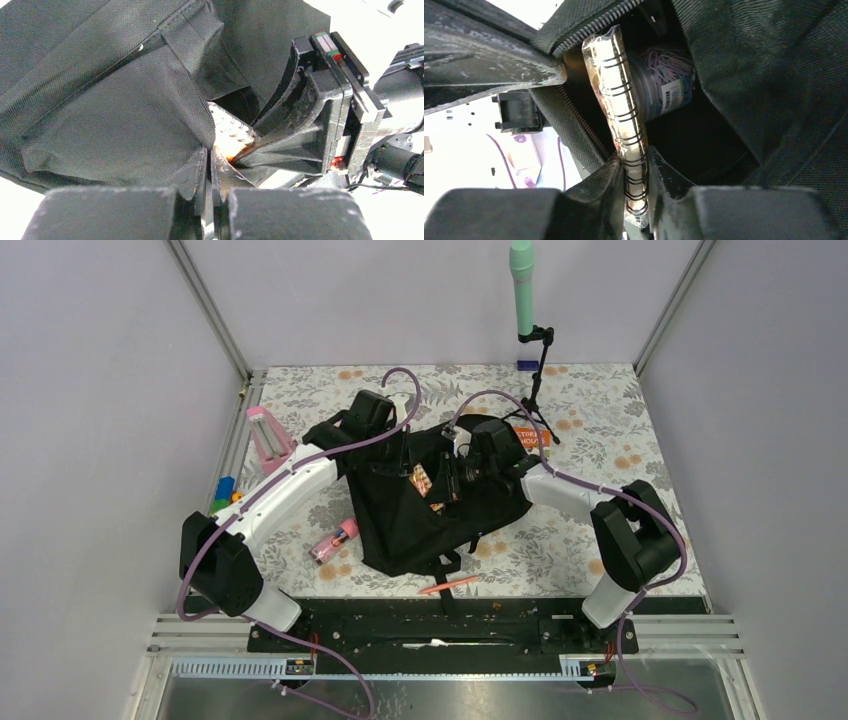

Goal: Pack the student bag
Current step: Place the stationery in the student bag.

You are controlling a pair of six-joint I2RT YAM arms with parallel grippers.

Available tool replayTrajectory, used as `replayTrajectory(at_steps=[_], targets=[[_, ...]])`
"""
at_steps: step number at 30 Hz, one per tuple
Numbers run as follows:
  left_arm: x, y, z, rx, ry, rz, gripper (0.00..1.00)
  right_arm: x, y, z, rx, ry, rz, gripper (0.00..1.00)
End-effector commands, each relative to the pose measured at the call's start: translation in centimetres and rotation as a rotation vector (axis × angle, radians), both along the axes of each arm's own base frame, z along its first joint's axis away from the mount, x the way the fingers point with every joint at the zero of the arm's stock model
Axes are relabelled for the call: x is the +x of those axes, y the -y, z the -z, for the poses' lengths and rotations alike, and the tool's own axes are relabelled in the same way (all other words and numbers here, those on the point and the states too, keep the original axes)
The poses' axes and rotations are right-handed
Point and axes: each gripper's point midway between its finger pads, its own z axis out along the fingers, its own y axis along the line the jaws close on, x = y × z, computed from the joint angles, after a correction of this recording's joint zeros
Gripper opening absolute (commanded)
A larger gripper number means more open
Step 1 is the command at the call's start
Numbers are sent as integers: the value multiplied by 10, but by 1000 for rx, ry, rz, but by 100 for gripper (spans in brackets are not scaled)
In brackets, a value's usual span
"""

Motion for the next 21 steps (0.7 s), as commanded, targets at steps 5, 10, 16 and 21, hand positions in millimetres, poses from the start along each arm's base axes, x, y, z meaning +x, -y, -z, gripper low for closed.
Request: replayTrajectory(at_steps=[5,10,16,21], targets=[[14,8,-40,-83,141,20,0,18,25,9,-183,146,123,54],[14,9,-37,-78,130,29,0,21,47,-8,-249,255,170,62],[14,8,-38,-76,134,25,0,20,50,-15,-246,295,165,57],[14,8,-36,-74,131,24,0,15,40,-9,-231,269,106,47]])
